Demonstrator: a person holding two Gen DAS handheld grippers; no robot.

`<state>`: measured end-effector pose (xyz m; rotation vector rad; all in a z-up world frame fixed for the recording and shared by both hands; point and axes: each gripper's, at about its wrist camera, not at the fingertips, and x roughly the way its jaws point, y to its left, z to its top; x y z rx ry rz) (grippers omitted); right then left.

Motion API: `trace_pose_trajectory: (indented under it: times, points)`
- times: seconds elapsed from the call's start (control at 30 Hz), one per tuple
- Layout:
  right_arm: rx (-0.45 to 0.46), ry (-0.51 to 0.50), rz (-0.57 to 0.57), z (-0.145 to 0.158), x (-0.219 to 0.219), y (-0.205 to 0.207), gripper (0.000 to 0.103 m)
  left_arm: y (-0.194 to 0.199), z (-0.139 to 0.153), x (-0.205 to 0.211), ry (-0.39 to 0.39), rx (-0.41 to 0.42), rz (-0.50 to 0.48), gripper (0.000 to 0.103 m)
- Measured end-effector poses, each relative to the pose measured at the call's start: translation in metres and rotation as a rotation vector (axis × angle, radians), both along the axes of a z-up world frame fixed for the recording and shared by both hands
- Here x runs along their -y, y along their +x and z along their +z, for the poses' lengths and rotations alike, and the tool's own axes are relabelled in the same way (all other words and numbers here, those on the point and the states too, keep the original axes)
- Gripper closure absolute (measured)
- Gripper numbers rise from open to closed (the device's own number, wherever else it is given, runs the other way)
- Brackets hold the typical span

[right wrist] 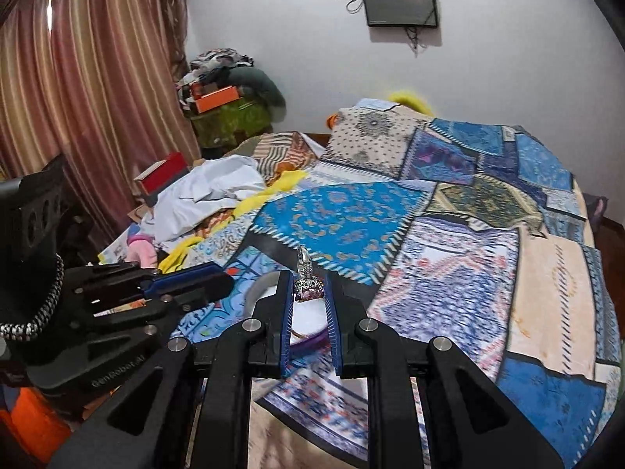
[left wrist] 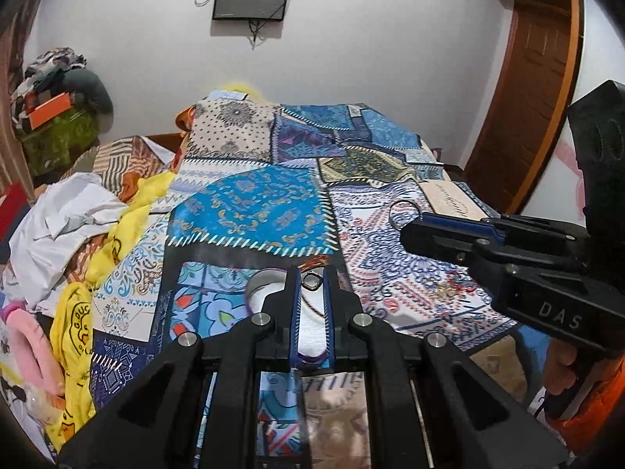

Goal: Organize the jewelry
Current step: 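Carry the ring and charm in both grippers over the heart-shaped tin, then open the left gripper over the tin while the right gripper releases the charm into it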

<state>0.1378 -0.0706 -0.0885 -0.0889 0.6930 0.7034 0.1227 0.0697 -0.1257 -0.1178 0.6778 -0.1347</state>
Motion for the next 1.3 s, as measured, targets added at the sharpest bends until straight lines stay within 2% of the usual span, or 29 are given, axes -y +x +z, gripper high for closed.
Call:
trace_pose_trajectory:
  times: [0.43, 0.7, 1.1, 1.3]
  points:
    - [-0.108, -0.065, 0.017, -0.039, -0.03, 0.026, 0.089, 0.023, -0.047, -0.008, -0.058, -0.099, -0.02, 0.094]
    - [-0.185, -0.068, 0.01, -0.057, -0.031, 0.039, 0.089, 0.034, -0.062, -0.005, -0.059, -0.13, -0.05, 0.094]
    - [-0.189, -0.091, -0.004, -0.057, -0.032, 0.04, 0.088, 0.029, -0.056, -0.007, -0.045, -0.134, -0.021, 0.092]
    - [-0.152, -0.091, -0.024, -0.045, -0.024, 0.031, 0.079, 0.019, -0.042, -0.012, -0.048, -0.116, 0.011, 0.089]
